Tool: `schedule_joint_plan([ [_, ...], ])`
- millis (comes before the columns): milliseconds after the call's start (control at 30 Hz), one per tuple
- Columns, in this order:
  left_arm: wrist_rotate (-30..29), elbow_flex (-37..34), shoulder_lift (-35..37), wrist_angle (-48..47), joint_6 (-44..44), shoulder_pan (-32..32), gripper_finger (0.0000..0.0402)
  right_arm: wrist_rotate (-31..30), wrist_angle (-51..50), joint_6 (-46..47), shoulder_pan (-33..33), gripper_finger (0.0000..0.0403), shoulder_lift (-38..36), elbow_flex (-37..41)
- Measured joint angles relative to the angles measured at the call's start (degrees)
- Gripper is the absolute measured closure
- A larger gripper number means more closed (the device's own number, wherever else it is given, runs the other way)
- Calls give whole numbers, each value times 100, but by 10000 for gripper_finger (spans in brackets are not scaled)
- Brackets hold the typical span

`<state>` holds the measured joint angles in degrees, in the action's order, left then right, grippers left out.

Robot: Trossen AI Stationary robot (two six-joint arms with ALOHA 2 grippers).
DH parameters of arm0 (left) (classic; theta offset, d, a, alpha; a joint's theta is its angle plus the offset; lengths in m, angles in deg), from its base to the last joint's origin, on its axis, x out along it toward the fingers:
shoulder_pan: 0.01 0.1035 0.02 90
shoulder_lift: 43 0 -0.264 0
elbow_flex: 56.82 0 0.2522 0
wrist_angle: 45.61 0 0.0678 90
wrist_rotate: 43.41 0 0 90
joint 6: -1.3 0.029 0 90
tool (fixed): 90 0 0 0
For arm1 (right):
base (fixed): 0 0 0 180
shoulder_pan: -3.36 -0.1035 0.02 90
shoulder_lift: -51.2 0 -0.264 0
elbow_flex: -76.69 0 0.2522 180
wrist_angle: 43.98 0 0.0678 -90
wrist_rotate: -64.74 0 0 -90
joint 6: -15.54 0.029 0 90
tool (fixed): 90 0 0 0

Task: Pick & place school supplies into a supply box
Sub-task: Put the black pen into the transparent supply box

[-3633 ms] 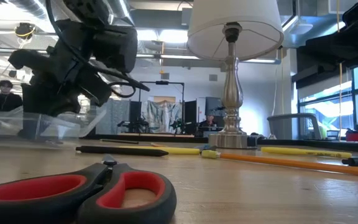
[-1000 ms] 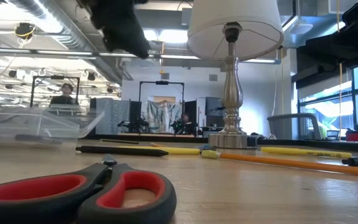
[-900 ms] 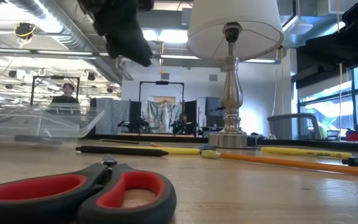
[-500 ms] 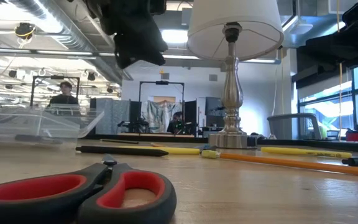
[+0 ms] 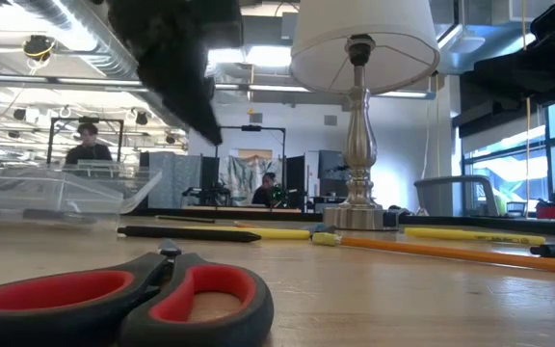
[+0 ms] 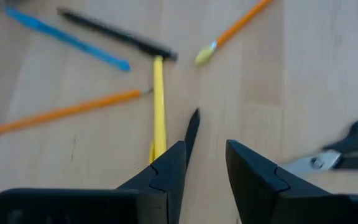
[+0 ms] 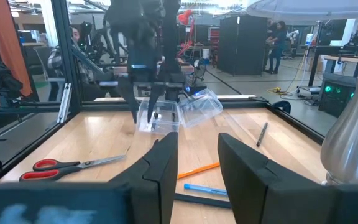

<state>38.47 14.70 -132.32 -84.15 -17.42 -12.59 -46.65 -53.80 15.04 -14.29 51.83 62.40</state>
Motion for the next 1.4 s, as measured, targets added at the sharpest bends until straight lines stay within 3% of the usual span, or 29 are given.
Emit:
schedule_joint_plan([
  [300, 619, -4, -635, -448, -6, 233, 295, 0, 0, 19, 0, 283, 1, 0],
  [933, 315, -28, -786, -1099, 46, 262, 297, 0, 0, 1, 0, 283, 1, 0],
  [1400, 754, -4, -1393, -1121, 48, 271, 318, 0, 2, 16, 0, 283, 1, -2],
])
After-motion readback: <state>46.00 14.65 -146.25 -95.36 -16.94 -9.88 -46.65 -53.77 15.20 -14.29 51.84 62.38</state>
